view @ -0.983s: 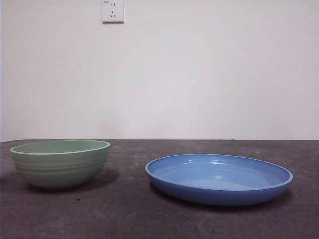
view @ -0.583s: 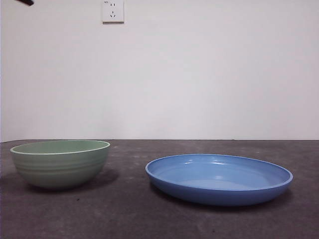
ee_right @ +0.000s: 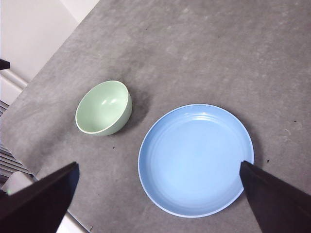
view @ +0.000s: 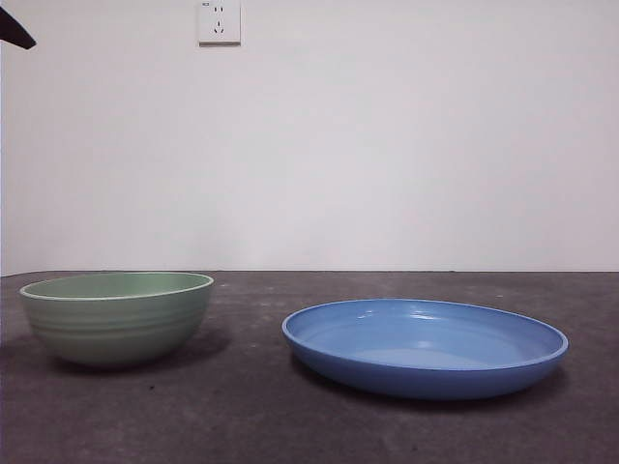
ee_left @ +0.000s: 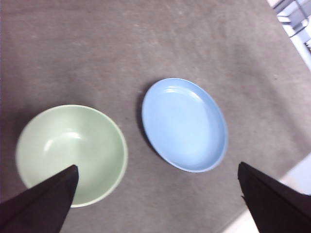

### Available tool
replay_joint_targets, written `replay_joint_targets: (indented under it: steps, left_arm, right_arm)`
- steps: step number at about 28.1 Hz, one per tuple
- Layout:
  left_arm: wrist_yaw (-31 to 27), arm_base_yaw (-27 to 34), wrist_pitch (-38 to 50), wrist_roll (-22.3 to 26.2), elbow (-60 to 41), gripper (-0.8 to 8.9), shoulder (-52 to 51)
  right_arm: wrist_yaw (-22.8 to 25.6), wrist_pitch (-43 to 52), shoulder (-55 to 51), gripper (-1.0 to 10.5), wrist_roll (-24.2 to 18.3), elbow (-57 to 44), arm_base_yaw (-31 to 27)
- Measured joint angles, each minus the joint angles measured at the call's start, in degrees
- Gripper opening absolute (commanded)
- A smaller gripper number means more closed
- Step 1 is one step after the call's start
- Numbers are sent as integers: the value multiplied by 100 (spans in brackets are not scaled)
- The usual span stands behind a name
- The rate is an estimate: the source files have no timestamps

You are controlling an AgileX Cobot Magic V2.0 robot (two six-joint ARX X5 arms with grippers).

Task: Place the green bowl on the blue plate

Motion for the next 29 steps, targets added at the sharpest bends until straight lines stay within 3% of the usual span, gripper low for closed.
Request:
replay_joint_targets:
  steps: [10, 29]
  left_arm:
    - [-1550, 2, -332, 151, 0, 531, 533]
    - [-1613, 2, 387, 407, 0, 523, 3595]
  right_arm:
    - [0, 0, 2, 616, 0, 0, 2]
    - [0, -2, 2, 616, 0, 0, 0]
